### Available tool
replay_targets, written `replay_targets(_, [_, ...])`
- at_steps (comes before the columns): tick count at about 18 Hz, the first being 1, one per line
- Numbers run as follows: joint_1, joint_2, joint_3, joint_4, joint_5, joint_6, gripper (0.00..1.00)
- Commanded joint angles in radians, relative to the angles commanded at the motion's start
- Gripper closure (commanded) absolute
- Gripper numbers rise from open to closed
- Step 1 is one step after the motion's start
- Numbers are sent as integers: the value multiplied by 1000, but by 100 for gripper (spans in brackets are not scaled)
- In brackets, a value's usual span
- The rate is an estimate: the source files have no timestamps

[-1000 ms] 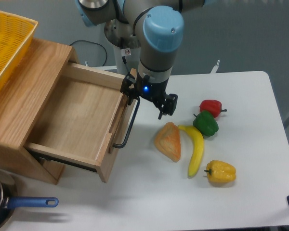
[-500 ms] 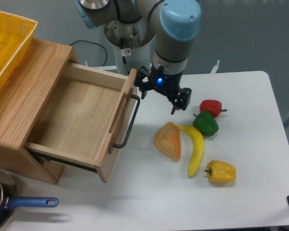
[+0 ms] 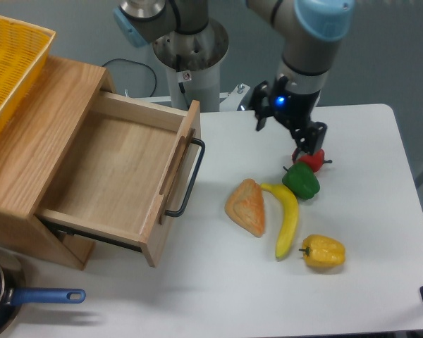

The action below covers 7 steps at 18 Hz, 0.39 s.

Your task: Slide the top drawer open

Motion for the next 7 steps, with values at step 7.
replay_targets(7, [-3, -23, -23, 51, 34, 5, 0])
